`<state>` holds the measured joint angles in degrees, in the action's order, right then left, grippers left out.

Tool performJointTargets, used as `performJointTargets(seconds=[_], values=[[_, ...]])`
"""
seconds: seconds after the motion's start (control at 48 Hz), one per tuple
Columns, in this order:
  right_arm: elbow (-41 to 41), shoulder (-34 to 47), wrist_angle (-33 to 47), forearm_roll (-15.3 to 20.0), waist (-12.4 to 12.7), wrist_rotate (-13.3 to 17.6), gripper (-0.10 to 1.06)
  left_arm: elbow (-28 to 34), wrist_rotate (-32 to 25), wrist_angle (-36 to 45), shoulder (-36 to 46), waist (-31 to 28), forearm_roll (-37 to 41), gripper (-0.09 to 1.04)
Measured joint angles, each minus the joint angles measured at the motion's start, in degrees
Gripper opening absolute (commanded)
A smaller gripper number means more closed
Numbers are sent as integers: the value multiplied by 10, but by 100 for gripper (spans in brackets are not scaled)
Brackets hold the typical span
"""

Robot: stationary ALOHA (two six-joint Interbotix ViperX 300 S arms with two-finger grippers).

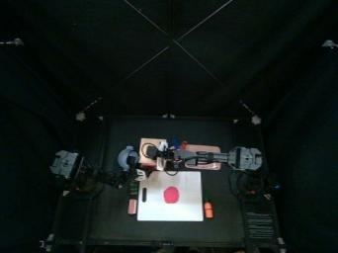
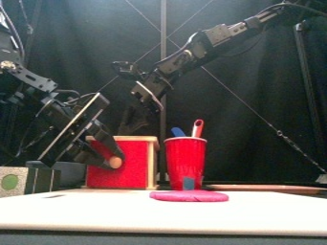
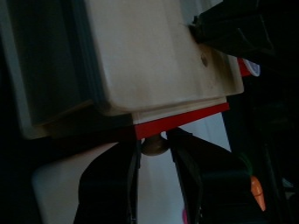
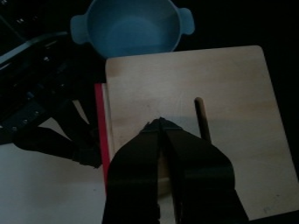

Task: Get the cutter from the drawer then cut the dough then place the extra dough in the bowl
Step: Open the drawer

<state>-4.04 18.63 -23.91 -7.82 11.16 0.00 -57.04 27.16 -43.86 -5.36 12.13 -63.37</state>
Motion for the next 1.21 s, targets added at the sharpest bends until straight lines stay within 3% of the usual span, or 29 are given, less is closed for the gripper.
performJointTargets(seconds=[1.208], values=[[-3, -1, -18, -1, 1, 1, 5, -4, -11, 2, 8, 78, -3, 51]])
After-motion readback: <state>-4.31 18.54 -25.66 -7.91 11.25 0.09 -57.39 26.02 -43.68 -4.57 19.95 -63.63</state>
